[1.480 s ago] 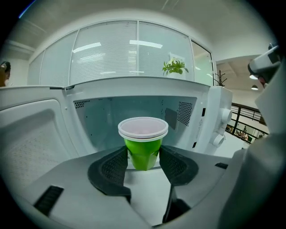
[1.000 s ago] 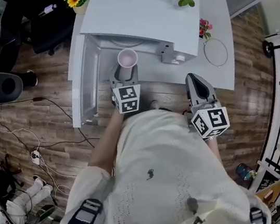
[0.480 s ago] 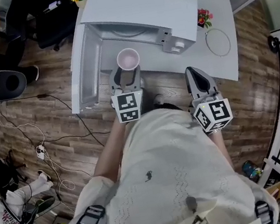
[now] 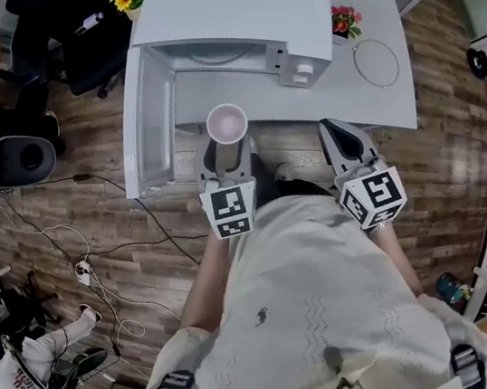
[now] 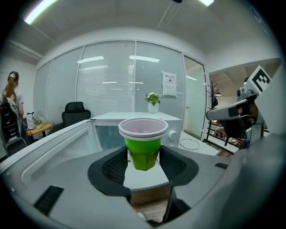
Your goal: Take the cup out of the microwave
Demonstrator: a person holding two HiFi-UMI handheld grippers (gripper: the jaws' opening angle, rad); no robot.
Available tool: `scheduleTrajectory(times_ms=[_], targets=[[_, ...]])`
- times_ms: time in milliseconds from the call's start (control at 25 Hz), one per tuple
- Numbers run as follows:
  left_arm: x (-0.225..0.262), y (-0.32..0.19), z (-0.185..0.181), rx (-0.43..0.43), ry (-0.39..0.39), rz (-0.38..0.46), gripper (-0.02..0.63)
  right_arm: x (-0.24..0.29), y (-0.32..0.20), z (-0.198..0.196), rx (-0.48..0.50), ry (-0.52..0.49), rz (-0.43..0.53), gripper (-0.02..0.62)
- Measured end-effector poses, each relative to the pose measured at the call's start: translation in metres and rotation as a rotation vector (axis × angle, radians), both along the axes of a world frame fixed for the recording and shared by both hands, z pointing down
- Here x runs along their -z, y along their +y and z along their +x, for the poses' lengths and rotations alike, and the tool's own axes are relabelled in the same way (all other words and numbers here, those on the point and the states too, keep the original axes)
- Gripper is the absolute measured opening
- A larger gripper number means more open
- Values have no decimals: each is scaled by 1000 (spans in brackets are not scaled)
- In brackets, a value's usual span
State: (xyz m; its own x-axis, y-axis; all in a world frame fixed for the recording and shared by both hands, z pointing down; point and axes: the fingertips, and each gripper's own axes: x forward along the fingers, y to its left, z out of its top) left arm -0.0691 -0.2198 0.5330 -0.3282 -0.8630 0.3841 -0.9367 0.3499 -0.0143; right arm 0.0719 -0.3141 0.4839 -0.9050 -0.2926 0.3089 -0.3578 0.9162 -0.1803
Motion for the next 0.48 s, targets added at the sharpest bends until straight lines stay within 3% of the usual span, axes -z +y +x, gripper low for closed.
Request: scheduleTrajectory(times_ms=[480], targets=[[14, 8, 12, 21, 13, 19, 244, 7, 0, 10, -7, -19, 17, 9]])
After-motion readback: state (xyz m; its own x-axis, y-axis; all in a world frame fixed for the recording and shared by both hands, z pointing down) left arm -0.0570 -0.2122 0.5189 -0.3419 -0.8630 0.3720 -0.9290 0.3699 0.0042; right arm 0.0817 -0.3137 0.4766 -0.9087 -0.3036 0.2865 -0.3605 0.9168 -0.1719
